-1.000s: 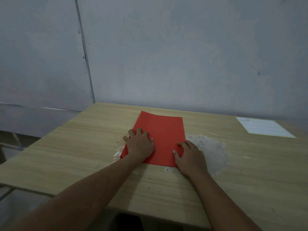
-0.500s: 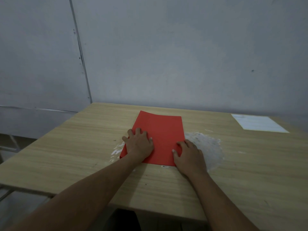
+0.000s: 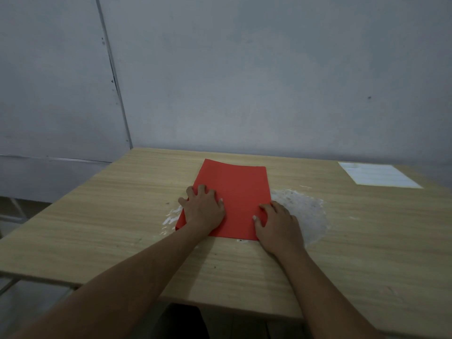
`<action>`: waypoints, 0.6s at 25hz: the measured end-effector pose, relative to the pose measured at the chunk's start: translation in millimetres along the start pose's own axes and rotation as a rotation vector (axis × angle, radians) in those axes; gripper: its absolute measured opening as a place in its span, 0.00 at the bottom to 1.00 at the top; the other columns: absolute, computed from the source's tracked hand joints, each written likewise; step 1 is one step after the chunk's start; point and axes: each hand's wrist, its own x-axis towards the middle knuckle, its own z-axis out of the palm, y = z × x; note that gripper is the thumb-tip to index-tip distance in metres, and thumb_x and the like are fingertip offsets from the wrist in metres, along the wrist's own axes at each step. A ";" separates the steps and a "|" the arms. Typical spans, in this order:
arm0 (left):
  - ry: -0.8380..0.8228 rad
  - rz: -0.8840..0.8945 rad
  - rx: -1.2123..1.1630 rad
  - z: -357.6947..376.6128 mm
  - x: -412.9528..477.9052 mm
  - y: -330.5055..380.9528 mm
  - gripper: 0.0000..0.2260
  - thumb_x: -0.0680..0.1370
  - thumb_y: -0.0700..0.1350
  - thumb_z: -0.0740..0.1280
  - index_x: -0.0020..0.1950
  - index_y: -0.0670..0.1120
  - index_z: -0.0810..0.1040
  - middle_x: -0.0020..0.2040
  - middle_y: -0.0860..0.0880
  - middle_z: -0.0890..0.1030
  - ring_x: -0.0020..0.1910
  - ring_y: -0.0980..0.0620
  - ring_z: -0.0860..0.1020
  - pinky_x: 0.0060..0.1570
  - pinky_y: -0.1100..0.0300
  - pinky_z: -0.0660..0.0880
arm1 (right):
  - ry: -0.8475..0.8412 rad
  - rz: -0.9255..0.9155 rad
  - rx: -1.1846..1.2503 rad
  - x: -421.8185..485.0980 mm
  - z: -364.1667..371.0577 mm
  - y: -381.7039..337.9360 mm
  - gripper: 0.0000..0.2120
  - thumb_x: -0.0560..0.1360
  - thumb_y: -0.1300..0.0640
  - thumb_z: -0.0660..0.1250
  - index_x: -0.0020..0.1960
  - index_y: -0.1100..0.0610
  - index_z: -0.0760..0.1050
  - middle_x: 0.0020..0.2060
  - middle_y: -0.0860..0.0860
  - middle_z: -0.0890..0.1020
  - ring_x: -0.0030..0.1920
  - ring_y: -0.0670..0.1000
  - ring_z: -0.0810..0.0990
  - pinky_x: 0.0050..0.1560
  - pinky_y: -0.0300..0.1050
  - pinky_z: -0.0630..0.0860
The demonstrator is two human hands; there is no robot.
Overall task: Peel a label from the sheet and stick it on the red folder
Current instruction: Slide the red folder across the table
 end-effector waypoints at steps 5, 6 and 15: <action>-0.027 -0.006 -0.050 -1.8 2.4 -6.3 0.22 0.77 0.61 0.57 0.66 0.52 0.75 0.72 0.45 0.67 0.71 0.39 0.63 0.63 0.37 0.64 | -0.004 -0.004 0.011 -0.3 -0.3 1.0 0.26 0.80 0.38 0.56 0.74 0.47 0.68 0.76 0.52 0.67 0.77 0.53 0.63 0.75 0.53 0.60; -0.031 -0.008 -0.060 -3.2 3.0 -8.3 0.23 0.76 0.61 0.58 0.66 0.52 0.74 0.72 0.45 0.66 0.70 0.39 0.63 0.62 0.38 0.64 | -0.005 -0.005 0.012 -0.4 -1.3 1.3 0.26 0.80 0.38 0.56 0.74 0.47 0.68 0.76 0.52 0.67 0.77 0.52 0.63 0.75 0.53 0.60; -0.076 0.087 -0.087 -7.8 16.7 -39.8 0.33 0.74 0.68 0.61 0.75 0.52 0.68 0.76 0.44 0.64 0.71 0.39 0.66 0.66 0.44 0.69 | 0.027 0.000 0.031 2.0 0.7 1.6 0.24 0.80 0.40 0.57 0.73 0.47 0.69 0.74 0.50 0.70 0.74 0.52 0.66 0.74 0.52 0.63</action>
